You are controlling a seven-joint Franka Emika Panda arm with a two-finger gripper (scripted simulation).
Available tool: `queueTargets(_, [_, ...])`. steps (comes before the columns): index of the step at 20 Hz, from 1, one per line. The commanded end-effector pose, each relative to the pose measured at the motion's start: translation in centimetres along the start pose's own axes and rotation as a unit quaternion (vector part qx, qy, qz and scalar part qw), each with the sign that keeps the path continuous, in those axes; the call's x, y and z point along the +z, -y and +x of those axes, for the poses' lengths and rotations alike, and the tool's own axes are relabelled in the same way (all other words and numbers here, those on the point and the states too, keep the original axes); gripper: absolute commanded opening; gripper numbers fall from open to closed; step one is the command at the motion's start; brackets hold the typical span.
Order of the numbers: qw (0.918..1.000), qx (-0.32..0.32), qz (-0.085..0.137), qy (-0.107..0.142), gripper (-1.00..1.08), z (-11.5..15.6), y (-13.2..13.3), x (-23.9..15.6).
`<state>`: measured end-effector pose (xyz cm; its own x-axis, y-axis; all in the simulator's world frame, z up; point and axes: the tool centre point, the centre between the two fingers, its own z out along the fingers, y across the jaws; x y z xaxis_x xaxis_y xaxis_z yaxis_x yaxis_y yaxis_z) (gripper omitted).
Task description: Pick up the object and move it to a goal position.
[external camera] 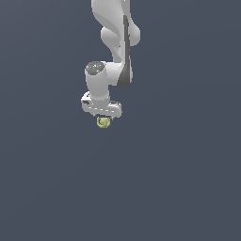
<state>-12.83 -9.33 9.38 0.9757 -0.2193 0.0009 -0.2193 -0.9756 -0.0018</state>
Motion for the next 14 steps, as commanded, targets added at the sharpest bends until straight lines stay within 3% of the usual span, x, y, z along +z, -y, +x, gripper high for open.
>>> queueTargets(1, [1.0000, 0.003, -0.001, 0.000, 1.00, -0.5, -0.4, 0.2])
queueTargets(14, [1.0000, 0.004, -0.001, 0.001, 1.00, -0.7, -0.5, 2.6])
